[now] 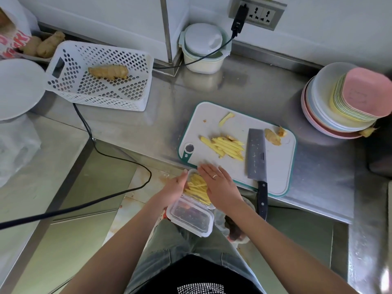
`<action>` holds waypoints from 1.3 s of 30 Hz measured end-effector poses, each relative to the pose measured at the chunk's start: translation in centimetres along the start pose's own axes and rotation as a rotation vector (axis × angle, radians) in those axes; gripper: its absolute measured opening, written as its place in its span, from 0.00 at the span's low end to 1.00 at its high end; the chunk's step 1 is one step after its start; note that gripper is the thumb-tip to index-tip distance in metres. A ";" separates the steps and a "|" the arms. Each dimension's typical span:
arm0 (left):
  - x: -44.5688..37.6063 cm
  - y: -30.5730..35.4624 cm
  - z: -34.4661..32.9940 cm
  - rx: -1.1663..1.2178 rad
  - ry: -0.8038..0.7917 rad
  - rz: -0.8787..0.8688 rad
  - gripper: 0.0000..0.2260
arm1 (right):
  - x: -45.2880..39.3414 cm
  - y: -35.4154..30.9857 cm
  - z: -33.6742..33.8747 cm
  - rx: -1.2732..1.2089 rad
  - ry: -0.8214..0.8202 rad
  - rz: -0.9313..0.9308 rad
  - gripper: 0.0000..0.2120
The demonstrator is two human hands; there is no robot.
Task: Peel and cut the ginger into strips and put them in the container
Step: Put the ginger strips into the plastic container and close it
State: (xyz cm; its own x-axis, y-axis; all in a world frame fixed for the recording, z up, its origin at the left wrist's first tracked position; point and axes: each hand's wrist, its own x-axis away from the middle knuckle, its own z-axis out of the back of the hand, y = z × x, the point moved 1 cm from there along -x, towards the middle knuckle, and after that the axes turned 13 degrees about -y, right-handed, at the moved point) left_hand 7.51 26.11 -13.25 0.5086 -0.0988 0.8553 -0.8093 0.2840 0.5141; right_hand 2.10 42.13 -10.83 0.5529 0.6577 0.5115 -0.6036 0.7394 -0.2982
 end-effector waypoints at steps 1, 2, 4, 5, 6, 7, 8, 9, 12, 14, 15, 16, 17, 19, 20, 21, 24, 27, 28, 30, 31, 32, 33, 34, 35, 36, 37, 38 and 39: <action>0.0 -0.1 0.1 -0.001 -0.005 0.004 0.42 | 0.0 0.3 -0.2 0.009 0.015 0.003 0.30; 0.0 -0.1 0.1 0.003 -0.010 0.005 0.42 | 0.0 0.5 -0.3 0.016 0.069 0.007 0.30; 0.2 0.1 0.2 -0.006 -0.018 0.010 0.40 | -0.2 0.6 -0.4 0.021 0.143 0.022 0.31; 0.3 0.3 0.2 -0.009 -0.021 0.013 0.40 | -0.6 0.9 -0.4 0.037 0.179 0.035 0.31; 0.4 0.3 0.4 -0.014 -0.021 0.024 0.39 | -1.1 1.1 -0.1 0.042 0.190 0.046 0.31; 0.5 0.5 0.5 -0.021 -0.018 0.030 0.36 | -1.5 1.3 0.2 0.060 0.180 0.057 0.31; 0.5 0.4 0.7 -0.022 -0.020 0.043 0.35 | -1.8 1.6 0.6 0.084 0.166 0.077 0.30; 0.4 0.1 0.9 -0.022 -0.022 0.048 0.35 | -2.1 1.9 0.9 0.092 0.159 0.107 0.29; 0.1 -0.3 1.6 -0.029 -0.010 0.066 0.40 | -2.2 2.7 1.9 -0.075 0.244 0.141 0.22; 0.4 0.0 1.6 -0.033 -0.009 0.068 0.38 | -2.1 3.3 2.8 -0.278 0.387 -0.015 0.24; 0.6 0.3 1.5 -0.028 -0.014 0.074 0.37 | -2.1 3.7 3.4 -0.339 0.439 -0.090 0.24; 1.1 0.6 1.3 -0.013 -0.024 0.081 0.37 | -2.3 4.2 3.8 -0.359 0.439 -0.141 0.24; 1.4 0.9 1.1 0.018 -0.037 0.088 0.36 | -2.6 4.6 4.0 -0.342 0.381 -0.164 0.24; 1.8 1.4 0.4 0.106 -0.055 0.086 0.33 | -3.2 5.4 3.7 -0.243 0.229 -0.157 0.26; 2.0 1.7 0.1 0.150 -0.054 0.081 0.31 | -3.4 5.7 3.5 -0.201 0.203 -0.152 0.27; 1.8 1.6 0.0 0.200 -0.067 0.084 0.30 | -3.4 5.8 3.3 -0.184 0.211 -0.149 0.26; 1.2 1.2 -0.2 0.240 -0.091 0.056 0.33 | -3.3 5.5 3.0 -0.256 0.254 -0.120 0.23; 0.4 0.7 -0.5 0.242 -0.094 0.062 0.33 | -3.1 5.4 2.7 -0.344 0.217 -0.118 0.23; 0.6 0.9 -0.6 0.225 -0.071 0.052 0.32 | -3.1 5.5 2.7 -0.373 0.210 -0.123 0.23; 0.6 0.9 -0.9 0.256 -0.063 0.043 0.30 | -3.1 5.4 2.7 -0.429 0.189 -0.134 0.24; 0.5 0.9 -1.0 0.294 -0.082 0.050 0.29 | -3.1 5.2 2.6 -0.462 0.185 -0.139 0.24; 0.7 1.0 -1.0 0.313 -0.082 0.042 0.29 | -3.1 5.1 2.6 -0.503 0.190 -0.144 0.25; 0.6 1.0 -1.1 0.325 -0.084 0.041 0.29 | -3.1 4.9 2.6 -0.543 0.201 -0.149 0.25; 0.7 1.0 -1.2 0.325 -0.079 0.037 0.29 | -3.1 4.9 2.5 -0.570 0.208 -0.150 0.24; 0.5 0.9 -1.2 0.337 -0.080 0.034 0.29 | -3.1 4.8 2.5 -0.582 0.201 -0.148 0.24; 0.7 0.9 -1.2 0.341 -0.071 0.021 0.29 | -3.0 4.6 2.5 -0.584 0.183 -0.139 0.24; 0.6 0.9 -1.2 0.341 -0.070 0.014 0.28 | -2.9 4.4 2.4 -0.585 0.165 -0.124 0.24; 0.7 0.9 -1.2 0.339 -0.065 0.006 0.28 | -2.9 4.2 2.2 -0.596 0.150 -0.107 0.24; 0.5 0.9 -1.2 0.344 -0.077 0.010 0.28 | -2.8 3.8 2.1 -0.615 0.137 -0.092 0.24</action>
State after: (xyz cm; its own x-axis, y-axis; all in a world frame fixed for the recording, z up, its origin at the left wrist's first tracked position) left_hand 7.44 27.45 -12.44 0.4869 -0.1728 0.8562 -0.8726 -0.0517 0.4857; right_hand -2.96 42.86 -11.70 0.6797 0.5696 0.4621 -0.1319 0.7147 -0.6869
